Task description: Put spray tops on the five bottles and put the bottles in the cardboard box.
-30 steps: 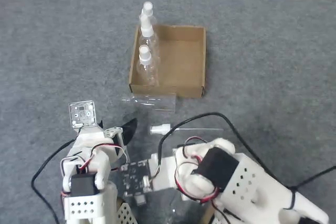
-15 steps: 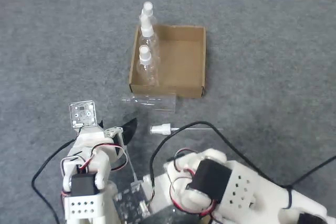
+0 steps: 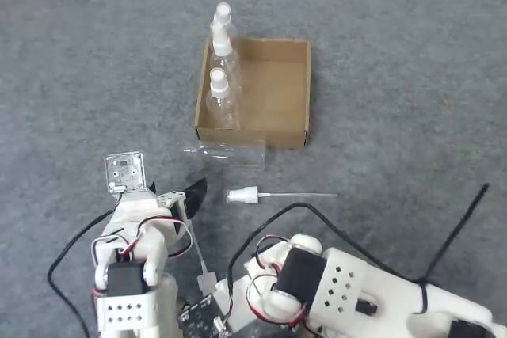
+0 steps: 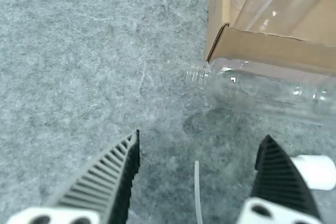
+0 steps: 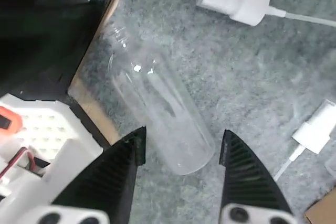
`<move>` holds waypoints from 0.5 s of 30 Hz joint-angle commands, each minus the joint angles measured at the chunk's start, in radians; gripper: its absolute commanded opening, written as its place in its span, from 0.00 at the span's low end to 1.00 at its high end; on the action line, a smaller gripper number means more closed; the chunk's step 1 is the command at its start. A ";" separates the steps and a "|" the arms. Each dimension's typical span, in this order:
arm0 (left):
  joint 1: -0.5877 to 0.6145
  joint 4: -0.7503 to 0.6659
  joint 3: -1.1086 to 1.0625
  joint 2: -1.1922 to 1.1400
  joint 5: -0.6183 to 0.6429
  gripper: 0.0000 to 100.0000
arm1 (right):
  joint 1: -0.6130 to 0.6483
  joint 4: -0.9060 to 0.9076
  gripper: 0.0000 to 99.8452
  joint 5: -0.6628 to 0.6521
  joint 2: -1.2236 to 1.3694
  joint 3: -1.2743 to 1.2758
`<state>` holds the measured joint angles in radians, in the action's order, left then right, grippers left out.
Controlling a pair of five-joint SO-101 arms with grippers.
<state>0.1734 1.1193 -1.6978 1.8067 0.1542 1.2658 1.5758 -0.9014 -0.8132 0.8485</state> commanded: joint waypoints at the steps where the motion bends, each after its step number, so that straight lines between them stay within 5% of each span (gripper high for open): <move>1: 0.006 0.003 0.013 0.012 -0.011 0.33 | 0.012 -0.053 0.18 -0.014 -0.025 0.014; 15: 0.006 0.005 0.013 0.012 -0.011 0.33 | 0.007 -0.180 0.18 -0.014 -0.025 0.163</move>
<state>0.1734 1.1193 -1.6978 1.8067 0.1542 1.2674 1.4239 -0.9030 -0.8132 1.0111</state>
